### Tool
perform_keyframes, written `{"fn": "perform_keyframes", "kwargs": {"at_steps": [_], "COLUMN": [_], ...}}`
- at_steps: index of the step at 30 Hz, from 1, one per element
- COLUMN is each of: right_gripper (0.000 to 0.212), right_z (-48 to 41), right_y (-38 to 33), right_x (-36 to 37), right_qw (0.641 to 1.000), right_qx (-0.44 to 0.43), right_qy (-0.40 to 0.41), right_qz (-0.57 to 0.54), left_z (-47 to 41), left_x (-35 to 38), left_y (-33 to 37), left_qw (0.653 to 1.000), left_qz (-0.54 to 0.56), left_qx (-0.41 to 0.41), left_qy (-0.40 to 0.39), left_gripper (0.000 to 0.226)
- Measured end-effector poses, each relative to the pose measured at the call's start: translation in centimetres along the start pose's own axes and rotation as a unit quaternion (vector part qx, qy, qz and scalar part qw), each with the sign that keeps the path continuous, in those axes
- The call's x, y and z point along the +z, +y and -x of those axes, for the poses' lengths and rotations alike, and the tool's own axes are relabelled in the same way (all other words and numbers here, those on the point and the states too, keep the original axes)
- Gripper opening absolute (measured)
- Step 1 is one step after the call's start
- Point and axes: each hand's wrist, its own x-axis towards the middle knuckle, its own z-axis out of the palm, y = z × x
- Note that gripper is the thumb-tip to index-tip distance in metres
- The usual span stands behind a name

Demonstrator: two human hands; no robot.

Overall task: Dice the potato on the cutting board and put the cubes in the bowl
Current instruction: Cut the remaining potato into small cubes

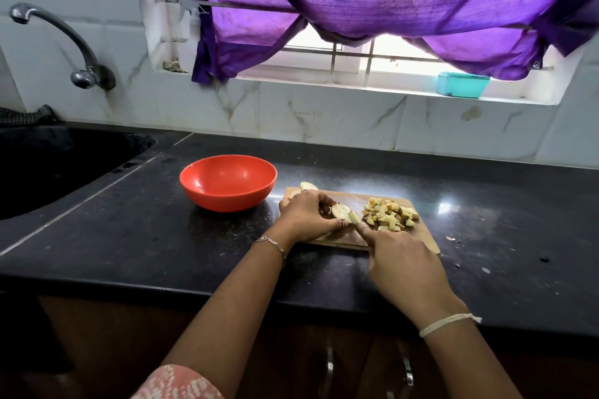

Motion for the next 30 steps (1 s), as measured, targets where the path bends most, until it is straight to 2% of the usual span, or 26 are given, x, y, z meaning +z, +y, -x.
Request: {"fn": "perform_keyframes", "kwargs": {"at_steps": [12, 26, 30], "right_gripper": [0.047, 0.043, 0.048], "right_z": [0.2, 1.5, 1.9], "right_y": [-0.4, 0.8, 1.1], "right_x": [-0.6, -2.9, -2.5], "right_qw": [0.999, 0.999, 1.000], "right_qx": [0.006, 0.024, 0.027], "right_qy": [-0.005, -0.038, 0.002], "right_qz": [0.038, 0.012, -0.008], "left_z": [0.5, 0.6, 0.3], "left_x": [-0.2, 0.0, -0.1], "left_y": [0.5, 0.7, 0.3], "left_qw": [1.000, 0.999, 1.000], "left_qz": [-0.022, -0.033, -0.016], "left_qx": [-0.004, -0.006, -0.009], "left_qy": [0.002, 0.024, 0.016], "left_gripper": [0.049, 0.048, 0.050]}}
